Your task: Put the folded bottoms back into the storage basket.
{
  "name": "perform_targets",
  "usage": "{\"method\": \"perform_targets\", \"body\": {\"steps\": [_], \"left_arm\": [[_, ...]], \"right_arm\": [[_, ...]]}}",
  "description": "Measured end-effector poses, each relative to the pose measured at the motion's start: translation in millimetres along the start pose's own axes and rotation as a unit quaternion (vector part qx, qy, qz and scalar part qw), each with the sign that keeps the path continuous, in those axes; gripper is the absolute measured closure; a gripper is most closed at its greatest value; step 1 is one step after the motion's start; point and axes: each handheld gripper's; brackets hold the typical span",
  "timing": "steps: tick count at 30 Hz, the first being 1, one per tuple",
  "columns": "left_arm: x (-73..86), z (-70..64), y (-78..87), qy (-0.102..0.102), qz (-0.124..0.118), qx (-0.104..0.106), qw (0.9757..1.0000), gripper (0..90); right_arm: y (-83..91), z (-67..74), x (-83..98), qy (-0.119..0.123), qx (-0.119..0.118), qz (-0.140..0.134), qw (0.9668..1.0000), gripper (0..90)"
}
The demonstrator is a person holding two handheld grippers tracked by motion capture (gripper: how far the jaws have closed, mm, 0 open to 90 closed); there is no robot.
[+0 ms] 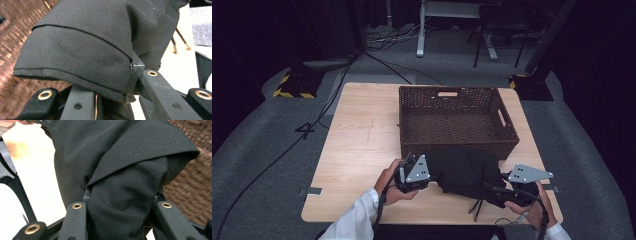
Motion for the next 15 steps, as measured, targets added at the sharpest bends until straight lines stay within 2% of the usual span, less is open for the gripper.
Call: {"method": "perform_targets", "body": {"steps": [9, 10, 11, 15], "left_arm": [[-37.6, 13.9, 17.7, -0.019, -0.028, -0.020, 0.9992, 73.9], [-37.6, 13.9, 17.7, -0.019, -0.028, -0.020, 0.9992, 73.9], [-42.4, 15.6, 20.5, -0.024, -0.031, -0.024, 0.9989, 73.9], [-59.2, 22.5, 28.6, -0.030, -0.048, -0.034, 0.9978, 73.8]], "right_arm": [[28.8, 1.3, -36.4, 0.032, 0.031, -0.021, 0.9988, 61.2], [28.8, 1.3, -36.4, 0.032, 0.031, -0.021, 0.9988, 61.2], [36.4, 1.1, -45.6, 0.040, 0.037, -0.025, 0.9982, 61.2], [46.5, 0.1, -60.6, 0.051, 0.048, -0.030, 0.9971, 61.2]]}}
Point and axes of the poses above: each handheld gripper's, and its own axes: y roughly backward along the jaws, x roughly out of its underside, z roughly to its left, and after that the axes turned 3 degrees about -y, right-handed
